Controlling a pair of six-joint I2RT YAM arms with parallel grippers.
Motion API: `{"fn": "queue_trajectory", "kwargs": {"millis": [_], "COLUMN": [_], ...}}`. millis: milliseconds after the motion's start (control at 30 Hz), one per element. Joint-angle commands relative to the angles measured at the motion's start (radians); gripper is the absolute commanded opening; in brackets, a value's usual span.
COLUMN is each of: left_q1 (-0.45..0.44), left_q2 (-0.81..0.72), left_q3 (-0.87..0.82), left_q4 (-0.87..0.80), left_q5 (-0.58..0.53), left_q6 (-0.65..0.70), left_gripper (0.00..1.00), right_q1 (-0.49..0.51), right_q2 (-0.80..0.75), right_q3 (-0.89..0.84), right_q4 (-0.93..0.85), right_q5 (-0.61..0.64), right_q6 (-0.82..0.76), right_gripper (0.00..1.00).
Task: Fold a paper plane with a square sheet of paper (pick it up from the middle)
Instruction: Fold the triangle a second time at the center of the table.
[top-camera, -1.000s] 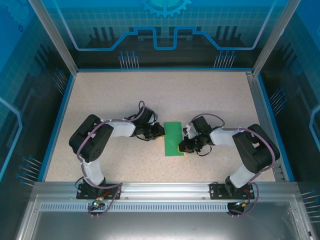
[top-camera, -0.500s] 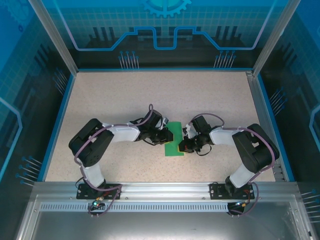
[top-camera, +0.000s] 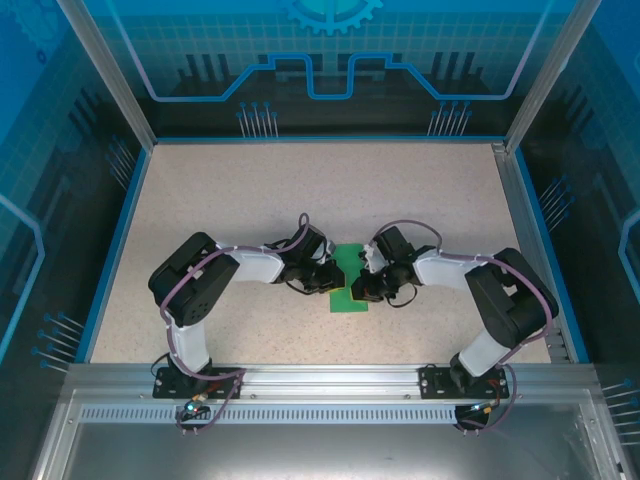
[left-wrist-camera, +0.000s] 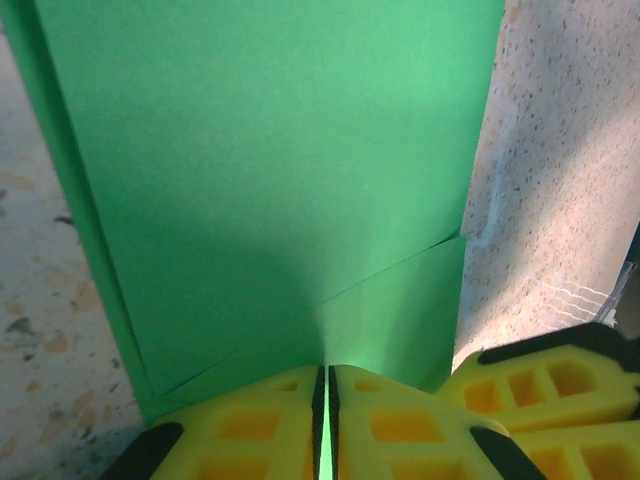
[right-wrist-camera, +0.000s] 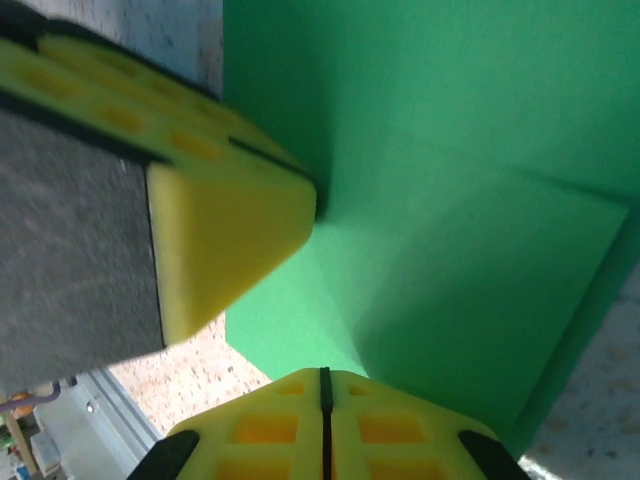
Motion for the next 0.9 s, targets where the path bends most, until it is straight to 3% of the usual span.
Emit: {"fn": "queue_trajectory", "kwargs": {"millis": [0,600,867], "left_q1": [-0.006,-0.006,-0.006], "left_q2": [0.039,0.046,0.039], "left_q3": [-0.002,0.010,0.020], "left_q4": [-0.099,-0.126,-0.120], "left_q5": [-0.068,-0.099,-0.086], "left_q6": [0.020,0.023,0.024], "left_gripper": [0.15,0.14,0.14], "right_q1": [-0.005,-0.095,-0.118], "right_q2": [0.036,-0.139,-0.258], "right_q3": [-0.019,-0.269,-0.262], "right_q4": [-0.046,-0.006,-0.071], "right_q5": [0.034,-0.012,0.014], "right_q6": [-0.004,0.023,0.018], "right_gripper": [0.08,0.12,0.16]}}
